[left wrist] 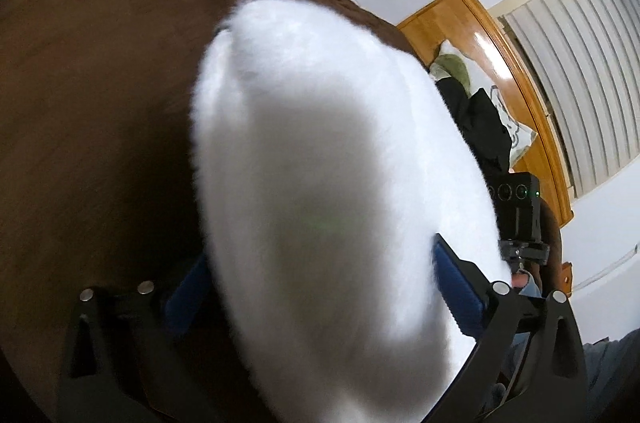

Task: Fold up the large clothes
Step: 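Grasp the folded cardigan with both tools and lift it off the bed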

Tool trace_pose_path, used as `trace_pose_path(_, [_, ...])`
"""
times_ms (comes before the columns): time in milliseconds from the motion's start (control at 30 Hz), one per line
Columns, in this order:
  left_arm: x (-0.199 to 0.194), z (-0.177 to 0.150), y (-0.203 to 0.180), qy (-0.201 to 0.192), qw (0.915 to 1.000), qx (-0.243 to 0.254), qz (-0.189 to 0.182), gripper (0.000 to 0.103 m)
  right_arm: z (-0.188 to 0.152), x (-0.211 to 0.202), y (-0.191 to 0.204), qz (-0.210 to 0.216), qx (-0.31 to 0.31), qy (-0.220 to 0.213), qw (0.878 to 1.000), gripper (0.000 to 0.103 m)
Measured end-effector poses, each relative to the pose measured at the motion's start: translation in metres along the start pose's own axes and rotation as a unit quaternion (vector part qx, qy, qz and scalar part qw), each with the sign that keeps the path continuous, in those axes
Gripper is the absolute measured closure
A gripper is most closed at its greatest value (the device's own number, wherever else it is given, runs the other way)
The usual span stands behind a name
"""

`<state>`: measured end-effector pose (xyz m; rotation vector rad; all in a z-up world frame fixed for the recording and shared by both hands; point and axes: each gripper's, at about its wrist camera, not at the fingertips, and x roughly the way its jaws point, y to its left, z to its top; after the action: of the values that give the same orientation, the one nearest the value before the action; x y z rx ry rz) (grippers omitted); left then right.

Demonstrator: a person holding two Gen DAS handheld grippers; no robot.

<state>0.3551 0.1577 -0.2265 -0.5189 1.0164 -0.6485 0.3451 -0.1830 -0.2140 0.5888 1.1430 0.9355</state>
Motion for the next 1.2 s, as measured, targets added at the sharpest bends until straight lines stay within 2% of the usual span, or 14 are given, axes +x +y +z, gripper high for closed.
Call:
trace_pose_path(67, [0.006, 0.003, -0.005, -0.004, 1.0, 0.002, -0.007, 0.006, 0.002, 0.002, 0.0, 0.003, -0.002, 0.0, 1.0, 0.005])
trace_pose_path(133, [0.009, 0.006, -0.007, -0.006, 0.9998, -0.004, -0.019, 0.013, 0.003, 0.004, 0.002, 0.002, -0.004, -0.001, 1.0, 0.008])
trace_pose_path(200, [0.013, 0.007, -0.003, -0.008, 0.9981, -0.028, -0.053, 0.036, 0.002, 0.001, 0.001, 0.002, 0.004, -0.006, 1.0, 0.016])
trace_pose_path(267, [0.013, 0.002, -0.001, -0.025, 0.9966, -0.046, -0.063, 0.04, -0.002, -0.002, -0.001, 0.002, 0.017, -0.018, 1.0, 0.027])
trace_pose_path(400, [0.012, -0.002, -0.012, -0.04, 0.9966, -0.048, -0.053, 0.047, -0.008, -0.004, 0.013, -0.013, 0.005, -0.032, 0.999, 0.037])
trace_pose_path(667, [0.004, 0.006, -0.044, -0.043, 0.9989, -0.017, -0.013, 0.052, -0.004, -0.013, 0.043, -0.019, -0.023, -0.039, 0.999, 0.045])
trace_pose_path(833, [-0.014, 0.01, -0.07, -0.033, 0.9994, -0.001, 0.013, 0.054, -0.005, -0.027, 0.075, -0.023, -0.037, -0.043, 0.998, 0.046])
trace_pose_path(900, [-0.03, 0.01, -0.086, -0.04, 0.9989, 0.009, 0.023, 0.054, -0.006, -0.034, 0.087, -0.021, -0.041, -0.043, 0.998, 0.046])
trace_pose_path(1000, [-0.059, 0.004, -0.112, -0.062, 0.9979, 0.011, 0.017, 0.054, -0.012, -0.052, 0.115, -0.011, -0.055, -0.045, 0.997, 0.046])
trace_pose_path(1200, [-0.118, -0.026, -0.154, -0.08, 0.9963, 0.002, 0.032, 0.054, -0.039, -0.076, 0.173, 0.005, -0.082, -0.041, 0.996, 0.046])
